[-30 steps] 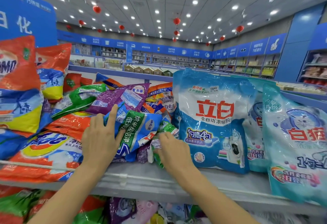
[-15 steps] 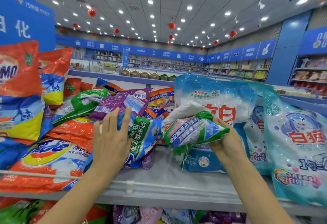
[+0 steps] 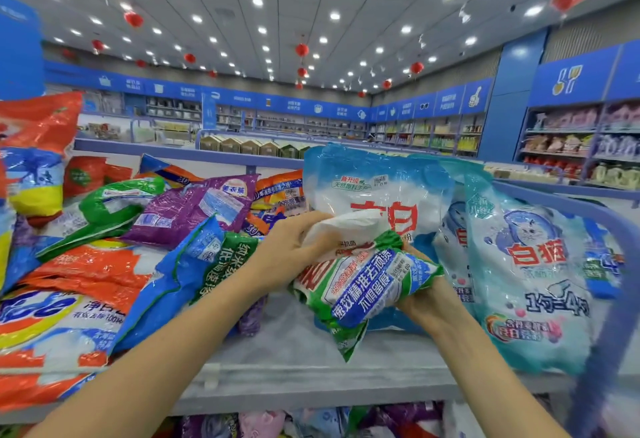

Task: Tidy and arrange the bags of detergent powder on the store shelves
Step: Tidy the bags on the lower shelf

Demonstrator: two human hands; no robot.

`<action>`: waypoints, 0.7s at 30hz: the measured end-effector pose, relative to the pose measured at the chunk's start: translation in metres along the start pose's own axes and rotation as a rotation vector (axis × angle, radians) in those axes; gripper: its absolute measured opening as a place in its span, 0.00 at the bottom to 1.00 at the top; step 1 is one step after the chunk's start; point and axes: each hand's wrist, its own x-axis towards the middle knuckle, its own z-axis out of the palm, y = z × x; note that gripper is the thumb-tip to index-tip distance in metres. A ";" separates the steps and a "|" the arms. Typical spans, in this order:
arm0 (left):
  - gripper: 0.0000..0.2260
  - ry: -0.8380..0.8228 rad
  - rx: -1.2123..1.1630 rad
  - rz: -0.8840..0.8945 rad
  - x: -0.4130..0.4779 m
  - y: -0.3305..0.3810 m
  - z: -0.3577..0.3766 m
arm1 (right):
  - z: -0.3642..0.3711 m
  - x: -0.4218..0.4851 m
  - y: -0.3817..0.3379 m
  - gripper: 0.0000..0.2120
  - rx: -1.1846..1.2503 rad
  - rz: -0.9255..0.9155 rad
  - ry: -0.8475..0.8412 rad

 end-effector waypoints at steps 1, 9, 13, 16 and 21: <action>0.22 0.021 -0.059 -0.015 0.002 0.000 0.001 | -0.002 -0.002 -0.002 0.14 -0.032 0.006 -0.019; 0.19 0.278 -0.016 -0.093 0.027 0.015 0.010 | -0.023 -0.003 -0.043 0.29 -0.491 0.098 -0.113; 0.26 0.311 0.282 -0.043 0.041 0.036 0.013 | -0.020 -0.008 -0.077 0.41 -0.738 -0.003 -0.098; 0.23 0.319 0.663 0.094 0.046 0.054 0.025 | 0.003 -0.011 -0.084 0.39 -0.954 -0.197 -0.145; 0.31 -0.066 0.957 0.227 0.033 0.042 0.053 | -0.012 0.000 -0.048 0.02 -0.897 -0.394 0.188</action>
